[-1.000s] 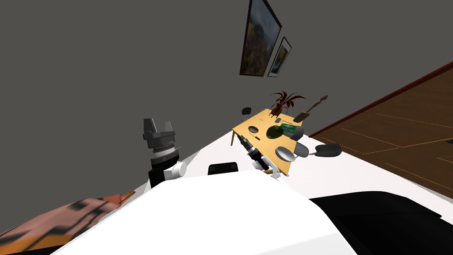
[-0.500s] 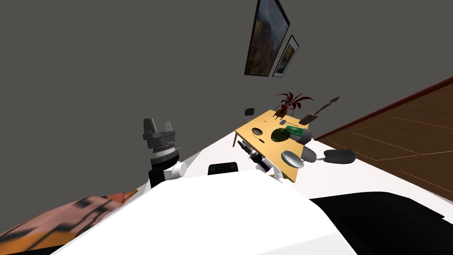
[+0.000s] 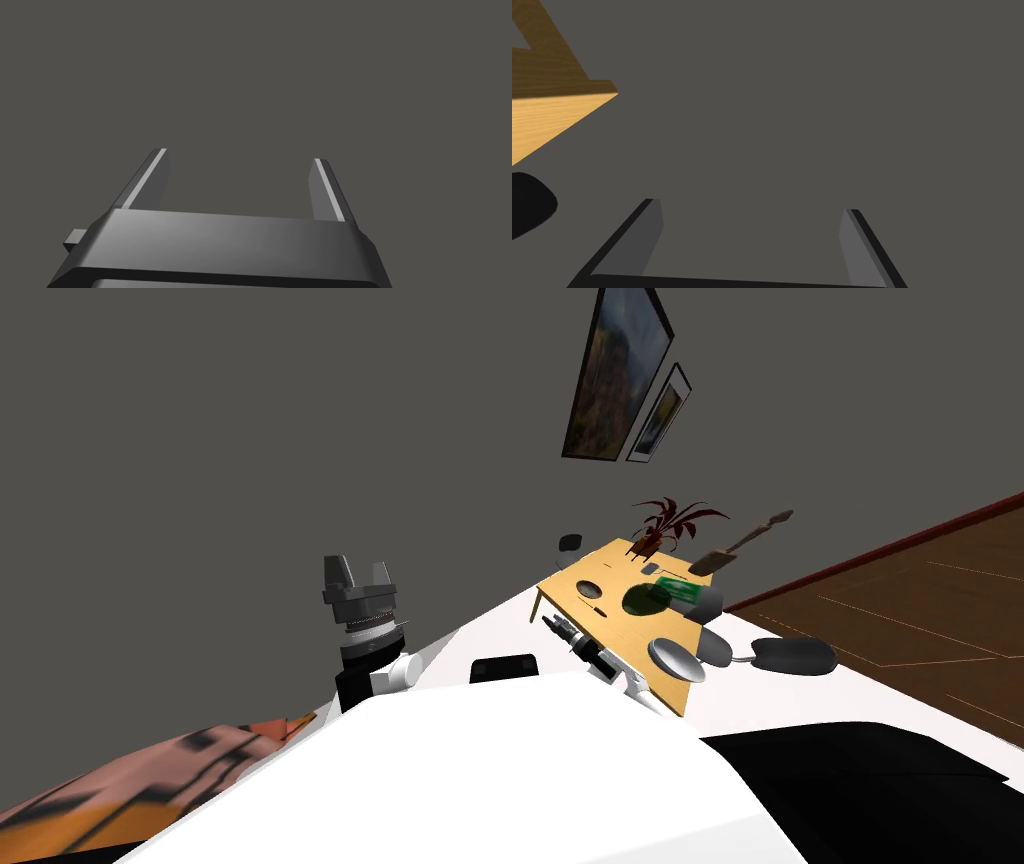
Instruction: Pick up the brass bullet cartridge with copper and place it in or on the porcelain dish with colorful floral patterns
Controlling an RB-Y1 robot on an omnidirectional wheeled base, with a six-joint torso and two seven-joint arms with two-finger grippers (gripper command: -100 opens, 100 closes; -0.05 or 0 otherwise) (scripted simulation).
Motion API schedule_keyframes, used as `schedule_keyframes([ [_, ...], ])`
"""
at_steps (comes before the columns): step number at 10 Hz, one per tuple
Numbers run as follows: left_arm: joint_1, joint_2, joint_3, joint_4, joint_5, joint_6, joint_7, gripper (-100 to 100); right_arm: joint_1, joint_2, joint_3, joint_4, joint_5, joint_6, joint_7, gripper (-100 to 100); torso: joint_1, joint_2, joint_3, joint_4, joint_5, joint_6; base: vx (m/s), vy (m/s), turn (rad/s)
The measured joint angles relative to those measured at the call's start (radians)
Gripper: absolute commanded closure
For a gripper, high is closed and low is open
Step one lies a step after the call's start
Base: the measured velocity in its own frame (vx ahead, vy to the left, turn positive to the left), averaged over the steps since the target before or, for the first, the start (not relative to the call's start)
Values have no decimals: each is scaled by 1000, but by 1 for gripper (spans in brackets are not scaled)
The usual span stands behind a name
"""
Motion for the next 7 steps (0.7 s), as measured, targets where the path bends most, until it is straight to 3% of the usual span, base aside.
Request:
schedule_keyframes([
  [2, 0, 0, 0, 0, 0, 0, 0, 0, -4, -42, 26, 75, 29, 11, 29, -100, 4, -4, -2, -1, 1, 0, 113, 82, 99],
  [7, 0, 0, 0, 0, 0, 0, 0, 0, 9, -111, 50, 225, 65, 19, 74, -100, 1, -2, -1, 0, 0, 0, 65, 31, 61],
])
